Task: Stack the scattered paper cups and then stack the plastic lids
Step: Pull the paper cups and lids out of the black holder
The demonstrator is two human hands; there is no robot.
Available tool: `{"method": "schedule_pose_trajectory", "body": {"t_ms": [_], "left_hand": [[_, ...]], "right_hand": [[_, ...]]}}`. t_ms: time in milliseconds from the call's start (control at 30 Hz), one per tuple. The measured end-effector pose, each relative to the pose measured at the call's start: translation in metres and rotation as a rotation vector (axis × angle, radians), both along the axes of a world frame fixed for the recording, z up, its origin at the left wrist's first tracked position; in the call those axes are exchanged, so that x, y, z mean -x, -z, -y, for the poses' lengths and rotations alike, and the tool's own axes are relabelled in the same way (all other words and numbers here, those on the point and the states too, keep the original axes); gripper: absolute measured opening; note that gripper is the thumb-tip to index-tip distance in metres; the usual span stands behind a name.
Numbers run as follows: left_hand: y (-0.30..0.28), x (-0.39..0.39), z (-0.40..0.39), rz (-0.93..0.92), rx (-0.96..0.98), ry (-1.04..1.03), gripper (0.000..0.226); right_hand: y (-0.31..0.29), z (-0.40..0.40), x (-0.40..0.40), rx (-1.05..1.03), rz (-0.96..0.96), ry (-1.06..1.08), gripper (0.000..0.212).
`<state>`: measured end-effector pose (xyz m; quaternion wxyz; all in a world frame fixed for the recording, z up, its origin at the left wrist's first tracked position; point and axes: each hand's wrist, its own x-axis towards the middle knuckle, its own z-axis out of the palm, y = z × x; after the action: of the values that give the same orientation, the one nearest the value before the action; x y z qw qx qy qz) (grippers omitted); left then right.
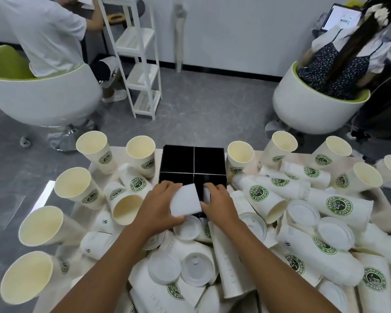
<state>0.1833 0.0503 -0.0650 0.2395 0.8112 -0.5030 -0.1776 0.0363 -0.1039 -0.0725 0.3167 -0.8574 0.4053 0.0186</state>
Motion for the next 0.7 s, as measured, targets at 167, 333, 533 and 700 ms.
{"method": "schedule_pose_trajectory", "body": {"t_ms": [167, 333, 533, 700], "left_hand": [[0.008, -0.003, 0.005, 0.041, -0.002, 0.016, 0.093], [0.009, -0.002, 0.003, 0.031, 0.022, 0.007, 0.091], [-0.012, 0.000, -0.011, 0.015, 0.114, -0.028, 0.090], [-0.047, 0.008, -0.034, 0.038, 0.146, -0.108, 0.098]], "right_hand": [[0.005, -0.002, -0.012, 0.033, -0.061, -0.004, 0.046], [0.002, -0.001, -0.018, 0.050, -0.075, -0.029, 0.038], [-0.016, 0.005, 0.002, 0.066, 0.114, 0.035, 0.044], [-0.055, -0.001, 0.029, 0.041, 0.362, 0.106, 0.038]]}}
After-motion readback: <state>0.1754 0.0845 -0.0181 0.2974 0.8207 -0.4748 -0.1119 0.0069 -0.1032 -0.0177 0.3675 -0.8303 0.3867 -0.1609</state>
